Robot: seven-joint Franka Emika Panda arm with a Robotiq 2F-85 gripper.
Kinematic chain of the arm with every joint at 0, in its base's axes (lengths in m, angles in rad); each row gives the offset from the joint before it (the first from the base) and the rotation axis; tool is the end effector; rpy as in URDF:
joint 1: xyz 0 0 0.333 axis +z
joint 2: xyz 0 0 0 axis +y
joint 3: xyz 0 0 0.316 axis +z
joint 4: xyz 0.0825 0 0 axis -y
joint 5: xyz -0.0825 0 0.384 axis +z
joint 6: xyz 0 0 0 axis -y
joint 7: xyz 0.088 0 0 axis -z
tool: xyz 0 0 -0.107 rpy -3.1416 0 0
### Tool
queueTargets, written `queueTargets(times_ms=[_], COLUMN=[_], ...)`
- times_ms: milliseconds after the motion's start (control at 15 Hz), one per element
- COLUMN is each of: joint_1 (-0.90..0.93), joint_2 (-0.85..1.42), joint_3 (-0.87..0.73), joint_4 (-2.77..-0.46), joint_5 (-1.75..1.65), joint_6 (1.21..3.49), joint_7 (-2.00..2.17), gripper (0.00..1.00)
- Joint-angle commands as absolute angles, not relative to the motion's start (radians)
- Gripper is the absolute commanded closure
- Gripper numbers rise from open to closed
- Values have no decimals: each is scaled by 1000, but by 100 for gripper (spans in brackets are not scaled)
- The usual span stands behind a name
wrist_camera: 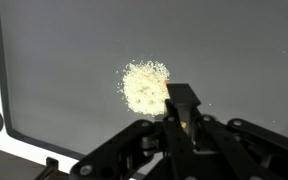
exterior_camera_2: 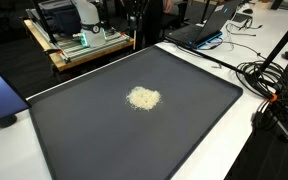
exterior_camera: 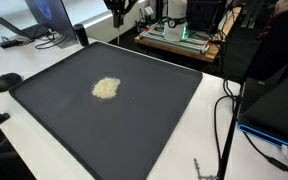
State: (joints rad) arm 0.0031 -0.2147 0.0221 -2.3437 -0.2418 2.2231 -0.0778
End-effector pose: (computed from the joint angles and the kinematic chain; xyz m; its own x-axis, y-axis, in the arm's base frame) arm 0.4809 0.0048 0.4284 0.9676 0.2446 0.0619 0.2266 -0.9504 0.2131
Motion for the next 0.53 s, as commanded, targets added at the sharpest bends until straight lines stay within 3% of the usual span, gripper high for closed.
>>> queueTargets(times_ms=[0, 467], joint_1=[25, 108], joint_2=[-313, -439], joint_3=[24, -26], joint_4=[-2346, -2301], joint_5=[-202, -2], joint_6=[2121, 1946], joint_7=[-132, -364], gripper=[97, 97])
